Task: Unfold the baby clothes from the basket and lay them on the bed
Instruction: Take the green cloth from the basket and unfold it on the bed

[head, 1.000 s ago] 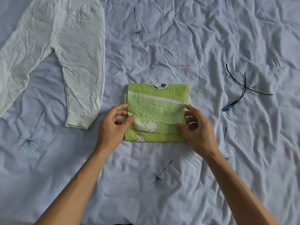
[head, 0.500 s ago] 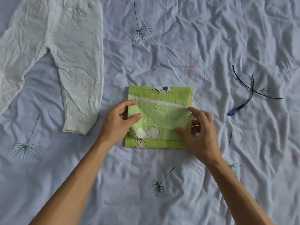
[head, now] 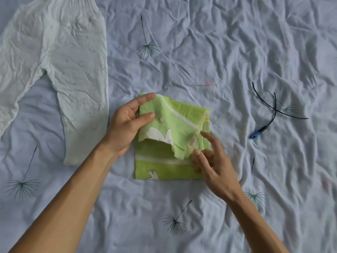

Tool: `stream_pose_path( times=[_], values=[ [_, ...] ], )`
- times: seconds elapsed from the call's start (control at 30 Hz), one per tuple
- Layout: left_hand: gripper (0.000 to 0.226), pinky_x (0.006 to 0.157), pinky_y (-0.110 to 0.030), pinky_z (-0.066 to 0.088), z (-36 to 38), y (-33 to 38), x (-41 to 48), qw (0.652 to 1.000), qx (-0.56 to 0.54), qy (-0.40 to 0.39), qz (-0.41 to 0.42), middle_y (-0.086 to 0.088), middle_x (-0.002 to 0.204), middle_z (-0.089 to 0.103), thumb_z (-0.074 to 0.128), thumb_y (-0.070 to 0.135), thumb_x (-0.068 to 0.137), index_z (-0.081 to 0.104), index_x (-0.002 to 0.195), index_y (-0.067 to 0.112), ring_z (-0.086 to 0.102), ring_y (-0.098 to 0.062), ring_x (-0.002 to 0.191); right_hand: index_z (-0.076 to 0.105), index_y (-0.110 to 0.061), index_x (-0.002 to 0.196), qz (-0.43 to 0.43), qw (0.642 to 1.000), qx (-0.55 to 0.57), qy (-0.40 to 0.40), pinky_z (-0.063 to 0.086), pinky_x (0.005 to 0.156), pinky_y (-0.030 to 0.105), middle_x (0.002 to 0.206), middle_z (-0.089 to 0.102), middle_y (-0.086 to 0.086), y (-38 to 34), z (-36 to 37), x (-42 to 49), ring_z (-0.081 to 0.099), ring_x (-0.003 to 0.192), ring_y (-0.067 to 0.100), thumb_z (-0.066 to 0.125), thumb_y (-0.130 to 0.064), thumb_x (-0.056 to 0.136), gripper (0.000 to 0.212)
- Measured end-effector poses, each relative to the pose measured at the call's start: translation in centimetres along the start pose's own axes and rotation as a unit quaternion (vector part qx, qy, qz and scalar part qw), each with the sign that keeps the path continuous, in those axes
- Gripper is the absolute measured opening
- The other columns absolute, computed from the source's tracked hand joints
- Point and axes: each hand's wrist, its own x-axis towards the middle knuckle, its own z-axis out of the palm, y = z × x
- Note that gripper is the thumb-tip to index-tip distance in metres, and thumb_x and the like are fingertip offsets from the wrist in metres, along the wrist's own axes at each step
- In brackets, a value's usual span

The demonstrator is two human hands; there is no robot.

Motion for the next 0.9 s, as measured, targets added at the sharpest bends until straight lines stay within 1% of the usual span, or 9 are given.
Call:
stream_pose_path(
  times=[0.07, 0.17, 0.33, 0.47, 0.53, 0.63, 0.7, 0.77, 0.9],
  values=[
    [0.047, 0.093, -0.028, 0.058, 0.0, 0.4, 0.4, 1.000, -0.014, 0.008, -0.003, -0.006, 0.120, 0.074, 0.061, -0.006, 0.092, 0.063, 0.133, 0.017, 0.069, -0.018, 0.111, 0.033, -0.049, 0.147, 0.021, 0.999, 0.013, -0.024, 0.060, 0.071, 0.047, 0.089, 0.077, -0.003, 0.1, 0.1, 0.3, 0.072, 0.072, 0.021, 0.053, -0.077, 0.085, 0.071],
    [0.050, 0.093, -0.027, 0.058, 0.0, 0.5, 0.9, 0.999, -0.031, 0.007, -0.010, -0.003, 0.119, 0.075, 0.065, 0.002, 0.085, 0.063, 0.132, 0.018, 0.069, -0.016, 0.110, 0.030, -0.050, 0.151, 0.028, 0.998, 0.054, -0.017, 0.062, 0.079, 0.041, 0.102, 0.076, -0.003, -0.2, 0.4, 1.4, 0.076, 0.085, 0.019, 0.062, -0.072, 0.082, 0.079],
    [0.054, 0.095, -0.027, 0.057, -0.6, 0.2, 1.4, 0.999, -0.032, 0.008, -0.017, -0.005, 0.123, 0.074, 0.066, 0.006, 0.081, 0.062, 0.134, 0.018, 0.068, -0.018, 0.114, 0.038, -0.040, 0.152, -0.003, 0.999, 0.013, 0.034, 0.060, 0.080, 0.024, 0.107, 0.069, -0.009, -0.8, 1.4, 4.4, 0.073, 0.087, 0.012, 0.075, -0.040, 0.087, 0.074],
    [0.054, 0.090, -0.025, 0.058, -1.7, -0.2, 1.9, 0.999, -0.028, 0.006, -0.024, -0.004, 0.119, 0.076, 0.066, 0.005, 0.082, 0.062, 0.134, 0.018, 0.070, -0.016, 0.111, 0.053, -0.036, 0.140, 0.016, 0.994, 0.091, 0.066, 0.060, 0.082, 0.031, 0.098, 0.067, 0.001, -1.5, 2.4, 6.5, 0.072, 0.087, 0.017, 0.078, -0.026, 0.089, 0.058],
    [0.053, 0.090, -0.024, 0.057, -2.1, -0.4, 2.3, 1.000, -0.013, 0.000, -0.028, -0.005, 0.120, 0.076, 0.066, 0.002, 0.085, 0.062, 0.135, 0.019, 0.070, -0.016, 0.111, 0.060, -0.034, 0.132, 0.028, 0.988, 0.134, 0.077, 0.057, 0.074, 0.030, 0.083, 0.063, 0.007, -2.0, 2.7, 7.3, 0.065, 0.074, 0.022, 0.079, -0.020, 0.088, 0.049],
    [0.053, 0.090, -0.023, 0.057, -2.5, -0.4, 3.1, 0.999, -0.008, -0.009, -0.031, -0.006, 0.125, 0.074, 0.069, 0.005, 0.085, 0.063, 0.134, 0.023, 0.071, -0.016, 0.108, 0.070, -0.036, 0.118, 0.062, 0.986, 0.152, 0.010, 0.057, 0.065, 0.038, 0.076, 0.067, 0.019, -2.7, 2.1, 8.7, 0.065, 0.068, 0.031, 0.081, -0.021, 0.086, 0.037],
    [0.053, 0.087, -0.023, 0.057, -2.7, -0.1, 3.9, 0.999, -0.015, -0.013, -0.033, -0.006, 0.126, 0.073, 0.075, 0.007, 0.083, 0.066, 0.132, 0.026, 0.072, -0.015, 0.105, 0.075, -0.032, 0.111, 0.078, 0.980, 0.177, -0.049, 0.057, 0.064, 0.034, 0.079, 0.073, 0.009, -3.2, 1.2, 9.7, 0.071, 0.072, 0.021, 0.081, -0.021, 0.085, 0.029],
    [0.052, 0.086, -0.023, 0.057, -2.9, 0.3, 4.9, 0.999, -0.025, -0.007, -0.036, -0.007, 0.123, 0.074, 0.074, 0.007, 0.082, 0.068, 0.130, 0.026, 0.073, -0.016, 0.104, 0.077, -0.027, 0.108, 0.082, 0.973, 0.209, -0.051, 0.057, 0.065, 0.028, 0.085, 0.076, 0.001, -3.7, 0.0, 11.0, 0.072, 0.077, 0.013, 0.081, -0.021, 0.083, 0.025],
    [0.061, 0.080, -0.024, 0.060, -2.9, 0.9, 7.0, 0.998, -0.050, 0.010, -0.043, -0.007, 0.118, 0.076, 0.082, 0.016, 0.072, 0.066, 0.131, 0.021, 0.074, -0.016, 0.104, 0.075, -0.022, 0.116, 0.089, 0.955, 0.278, -0.047, 0.058, 0.080, 0.031, 0.099, 0.077, 0.007, -4.8, -3.0, 14.6, 0.073, 0.094, 0.020, 0.090, -0.036, 0.071, 0.050]
  ],
)
